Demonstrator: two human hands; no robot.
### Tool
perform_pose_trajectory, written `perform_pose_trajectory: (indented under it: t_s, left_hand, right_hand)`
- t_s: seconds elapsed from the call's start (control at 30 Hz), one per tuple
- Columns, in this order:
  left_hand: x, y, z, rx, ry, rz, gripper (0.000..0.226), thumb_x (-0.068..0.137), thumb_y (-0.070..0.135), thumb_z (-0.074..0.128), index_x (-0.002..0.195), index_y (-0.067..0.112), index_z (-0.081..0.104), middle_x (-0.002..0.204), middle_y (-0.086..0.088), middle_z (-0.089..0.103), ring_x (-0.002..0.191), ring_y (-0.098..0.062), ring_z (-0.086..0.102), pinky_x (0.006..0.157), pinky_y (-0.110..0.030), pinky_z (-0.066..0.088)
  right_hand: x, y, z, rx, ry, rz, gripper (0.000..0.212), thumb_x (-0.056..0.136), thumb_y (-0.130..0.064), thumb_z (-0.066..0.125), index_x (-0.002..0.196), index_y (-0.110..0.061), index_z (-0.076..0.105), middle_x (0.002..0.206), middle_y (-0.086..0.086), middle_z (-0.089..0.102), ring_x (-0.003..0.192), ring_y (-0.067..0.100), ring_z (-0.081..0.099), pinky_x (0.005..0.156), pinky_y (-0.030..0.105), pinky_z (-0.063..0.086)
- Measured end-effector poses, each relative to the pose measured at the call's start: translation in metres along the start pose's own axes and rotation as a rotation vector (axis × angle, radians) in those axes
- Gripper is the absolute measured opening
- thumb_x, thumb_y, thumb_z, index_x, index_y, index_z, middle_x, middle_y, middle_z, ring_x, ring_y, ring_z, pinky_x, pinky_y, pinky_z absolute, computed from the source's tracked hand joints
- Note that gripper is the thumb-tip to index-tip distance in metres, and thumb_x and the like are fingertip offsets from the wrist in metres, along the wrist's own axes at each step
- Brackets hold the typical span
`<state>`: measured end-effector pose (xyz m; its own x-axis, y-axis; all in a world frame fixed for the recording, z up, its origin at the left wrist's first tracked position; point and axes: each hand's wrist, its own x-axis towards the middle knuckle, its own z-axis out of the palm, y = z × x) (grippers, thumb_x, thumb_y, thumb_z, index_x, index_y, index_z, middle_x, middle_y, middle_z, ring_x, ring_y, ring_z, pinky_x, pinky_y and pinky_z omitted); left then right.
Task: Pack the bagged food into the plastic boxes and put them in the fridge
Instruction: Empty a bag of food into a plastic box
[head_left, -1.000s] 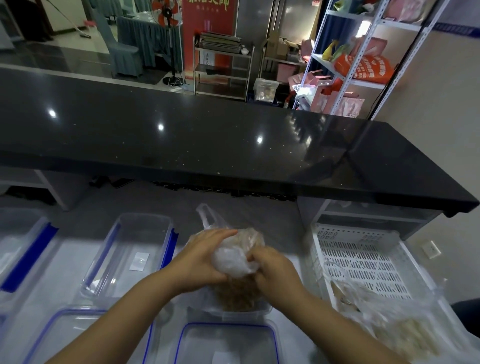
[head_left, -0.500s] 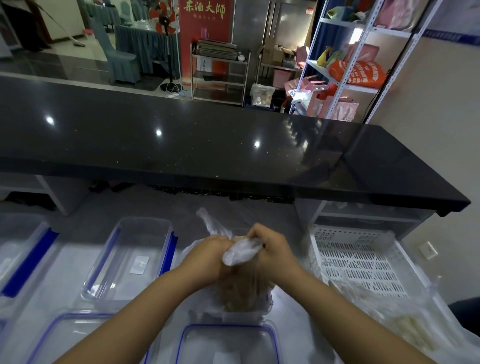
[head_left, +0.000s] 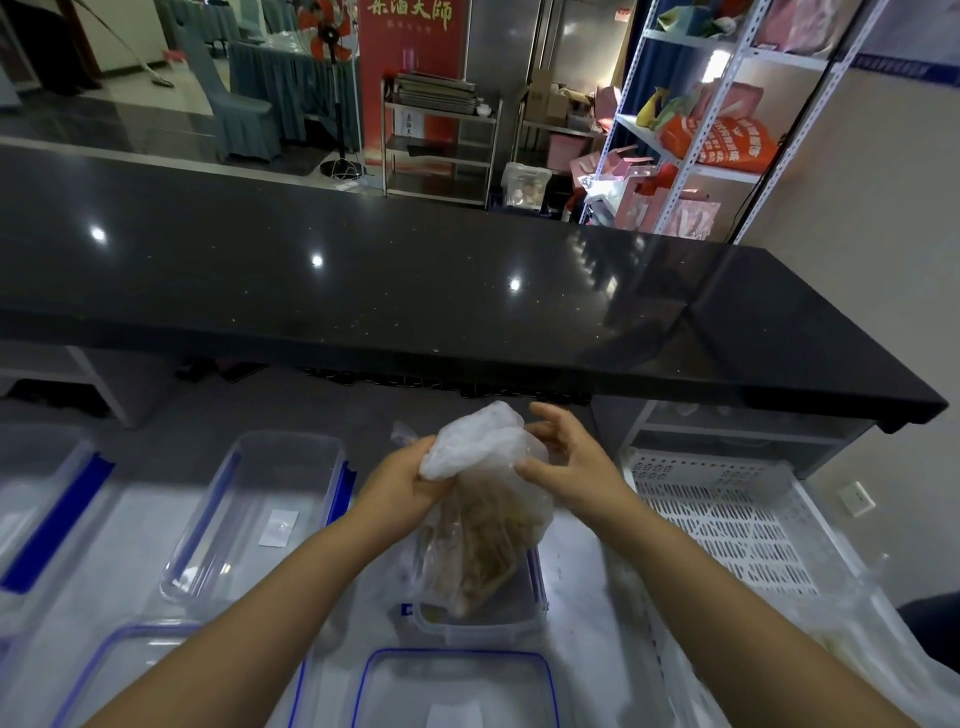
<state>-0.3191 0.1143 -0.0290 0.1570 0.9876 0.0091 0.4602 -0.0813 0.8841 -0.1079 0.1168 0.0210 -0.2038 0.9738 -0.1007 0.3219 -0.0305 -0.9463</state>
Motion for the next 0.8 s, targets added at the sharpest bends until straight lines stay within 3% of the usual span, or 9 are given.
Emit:
perform_pose_trajectory:
  t_s: [0.1, 0.2, 0.27, 0.4, 0.57, 0.67, 0.73, 0.8]
  left_hand:
    - [-0.002, -0.006, -0.002, -0.017, 0.013, -0.023, 0.042, 0.074, 0.062, 0.047, 0.106, 0.039, 0.062, 0.099, 0.011, 0.068, 0.093, -0.005, 0.063, 0.084, -0.039, 0.053]
    - [-0.002, -0.008, -0.001, 0.021, 0.010, -0.033, 0.042, 0.073, 0.064, 0.044, 0.105, 0.041, 0.060, 0.100, 0.010, 0.067, 0.094, -0.010, 0.063, 0.083, -0.042, 0.053]
    - [-0.002, -0.005, -0.001, 0.055, 0.016, -0.051, 0.049, 0.071, 0.065, 0.040, 0.108, 0.038, 0.057, 0.103, 0.006, 0.066, 0.095, -0.014, 0.062, 0.084, -0.042, 0.051]
    - [0.000, -0.001, -0.004, 0.087, 0.051, -0.025, 0.035, 0.086, 0.049, 0.049, 0.116, 0.032, 0.052, 0.105, 0.006, 0.065, 0.096, -0.015, 0.061, 0.084, -0.043, 0.051]
    - [0.003, 0.002, -0.010, 0.107, 0.031, -0.047, 0.036, 0.083, 0.051, 0.047, 0.118, 0.055, 0.038, 0.108, 0.011, 0.062, 0.102, -0.015, 0.059, 0.088, -0.036, 0.050]
    - [0.004, 0.008, -0.008, 0.311, -0.040, -0.067, 0.047, 0.091, 0.046, 0.046, 0.136, 0.040, 0.034, 0.121, -0.001, 0.060, 0.111, -0.023, 0.056, 0.092, -0.035, 0.046]
    - [0.002, 0.014, -0.007, 0.489, -0.109, -0.062, 0.049, 0.091, 0.047, 0.041, 0.138, 0.035, 0.034, 0.123, -0.004, 0.060, 0.112, -0.026, 0.055, 0.092, -0.037, 0.046]
    - [-0.002, 0.019, -0.005, 0.635, -0.159, -0.051, 0.043, 0.092, 0.042, 0.041, 0.135, 0.036, 0.037, 0.120, -0.004, 0.061, 0.109, -0.027, 0.056, 0.090, -0.037, 0.047]
  right_hand:
    - [-0.008, 0.018, -0.005, -0.173, -0.031, 0.066, 0.054, 0.076, -0.018, 0.076, 0.122, -0.027, 0.050, 0.110, -0.009, 0.056, 0.097, 0.001, 0.055, 0.072, 0.012, 0.047]
    - [-0.011, 0.033, 0.000, -0.377, 0.024, 0.104, 0.016, 0.078, -0.019, 0.075, 0.078, -0.025, 0.059, 0.076, -0.006, 0.055, 0.065, 0.005, 0.049, 0.055, 0.010, 0.038]
    - [-0.010, 0.039, 0.001, -0.325, 0.088, 0.099, 0.022, 0.083, -0.014, 0.069, 0.064, -0.015, 0.057, 0.061, -0.004, 0.049, 0.055, 0.009, 0.042, 0.049, 0.012, 0.034]
    - [-0.008, 0.020, 0.001, -0.189, 0.108, 0.045, 0.017, 0.088, -0.009, 0.061, 0.072, -0.002, 0.060, 0.064, 0.004, 0.056, 0.055, 0.007, 0.047, 0.050, 0.014, 0.038]
    - [-0.006, -0.010, 0.003, -0.133, 0.125, -0.098, 0.015, 0.089, -0.008, 0.059, 0.075, -0.003, 0.063, 0.064, 0.001, 0.062, 0.055, 0.004, 0.055, 0.052, 0.016, 0.045]
    - [-0.003, -0.013, 0.007, -0.129, 0.138, -0.113, 0.012, 0.088, -0.009, 0.061, 0.077, -0.005, 0.062, 0.066, 0.000, 0.060, 0.061, 0.009, 0.055, 0.059, 0.023, 0.047]
    - [0.000, -0.008, 0.009, -0.206, 0.156, -0.091, 0.005, 0.084, -0.009, 0.064, 0.084, -0.011, 0.059, 0.078, -0.003, 0.059, 0.071, 0.008, 0.054, 0.065, 0.025, 0.048]
    - [-0.003, -0.001, 0.013, -0.235, 0.157, -0.082, 0.043, 0.078, -0.011, 0.068, 0.112, -0.030, 0.049, 0.116, -0.008, 0.051, 0.102, 0.006, 0.052, 0.081, 0.024, 0.049]
